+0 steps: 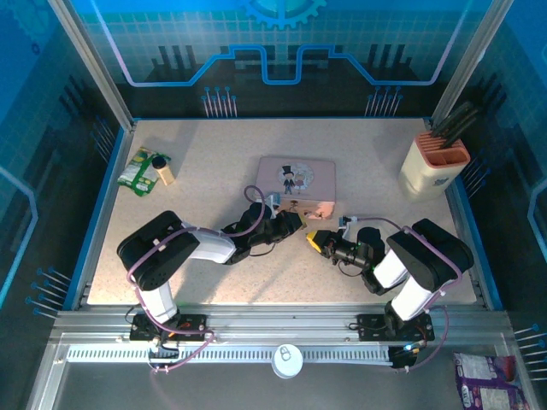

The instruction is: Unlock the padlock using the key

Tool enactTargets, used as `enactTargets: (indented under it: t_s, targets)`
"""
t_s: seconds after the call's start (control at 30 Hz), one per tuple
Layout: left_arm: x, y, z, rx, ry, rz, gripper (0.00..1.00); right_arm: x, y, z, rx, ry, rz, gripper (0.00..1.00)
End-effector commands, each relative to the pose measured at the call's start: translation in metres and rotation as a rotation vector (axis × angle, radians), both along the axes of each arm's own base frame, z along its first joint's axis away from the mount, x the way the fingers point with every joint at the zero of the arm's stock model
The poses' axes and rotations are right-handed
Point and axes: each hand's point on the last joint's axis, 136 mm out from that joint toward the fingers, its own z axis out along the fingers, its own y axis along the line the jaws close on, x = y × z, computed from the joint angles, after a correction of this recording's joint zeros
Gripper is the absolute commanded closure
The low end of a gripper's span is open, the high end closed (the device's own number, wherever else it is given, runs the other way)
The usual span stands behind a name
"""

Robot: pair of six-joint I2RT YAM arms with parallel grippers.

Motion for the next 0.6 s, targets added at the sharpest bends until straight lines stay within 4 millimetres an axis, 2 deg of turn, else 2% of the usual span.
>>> enactTargets:
  t_s: [0.0, 0.37, 0.57]
  targets:
    - [-0.0067, -0.0189, 0.0611, -0.137, -0.130, -0.065, 1.00, 0.0072, -0.0057, 0.0106, 0.018, -0.043, -0.034, 1.00]
    - [-0.0054, -0.0197, 0.0553, -0.123, -0.126, -0.062, 1.00, 0.0064, -0.0073, 0.0143, 0.024, -0.052, -0.036, 1.00]
    - [-0.0065, -0.0198, 0.0555, -0.129, -0.122, -0.063, 1.00, 0.0067, -0.0091, 0.0098, 0.018, -0.039, -0.039, 1.00]
